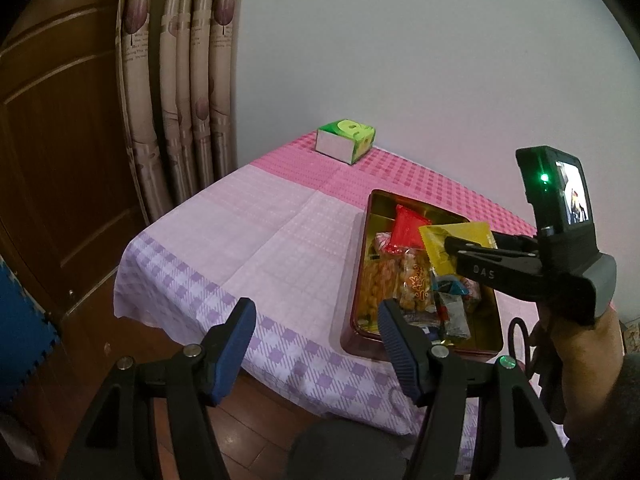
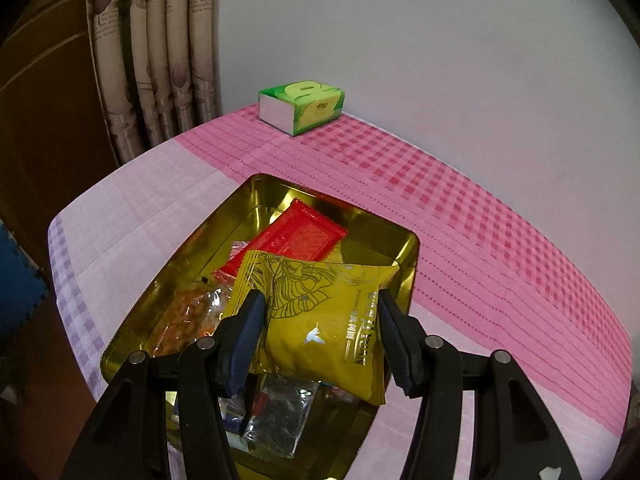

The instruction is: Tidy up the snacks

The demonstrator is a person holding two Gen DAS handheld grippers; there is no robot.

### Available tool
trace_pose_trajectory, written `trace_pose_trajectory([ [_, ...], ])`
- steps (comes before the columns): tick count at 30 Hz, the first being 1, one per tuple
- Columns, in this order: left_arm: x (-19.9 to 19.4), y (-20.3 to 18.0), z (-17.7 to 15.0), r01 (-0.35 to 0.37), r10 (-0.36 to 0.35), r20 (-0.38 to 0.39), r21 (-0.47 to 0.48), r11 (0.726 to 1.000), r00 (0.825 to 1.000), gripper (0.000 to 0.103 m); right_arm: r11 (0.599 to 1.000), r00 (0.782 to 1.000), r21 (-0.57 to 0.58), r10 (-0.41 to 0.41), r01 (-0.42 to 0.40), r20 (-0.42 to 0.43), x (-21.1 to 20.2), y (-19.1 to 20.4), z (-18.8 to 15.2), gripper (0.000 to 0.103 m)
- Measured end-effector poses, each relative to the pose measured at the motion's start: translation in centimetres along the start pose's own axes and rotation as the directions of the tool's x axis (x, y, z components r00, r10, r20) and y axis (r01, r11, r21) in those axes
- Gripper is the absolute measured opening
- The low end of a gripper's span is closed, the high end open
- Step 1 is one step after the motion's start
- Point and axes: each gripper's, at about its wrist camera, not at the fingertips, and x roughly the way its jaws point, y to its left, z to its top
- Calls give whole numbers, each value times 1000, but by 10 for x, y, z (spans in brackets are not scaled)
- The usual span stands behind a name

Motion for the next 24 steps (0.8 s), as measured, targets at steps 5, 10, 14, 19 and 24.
trace_pose_trajectory([
  [5,2,-2,0,-5,5,-6,8,1000,1000,64,1000,999,8,-16,15,44,-4,2,3,97],
  [10,1,-8,0,-12,12,-6,33,999,1000,75,999,994,1,-48,48,95,-26,-7,0,97],
  [14,-5,-19,-1,-23,22,18,82,996,1000,76,991,986,31,-133,131,98,-47,-24,-23,100],
  [19,-18,-30,-2,-32,23,75,124,992,997,76,981,982,98,-175,168,68,-65,-42,-57,100],
  [24,-26,-39,0,-52,35,117,148,988,992,76,975,981,136,-183,173,63,-87,-44,-78,101],
])
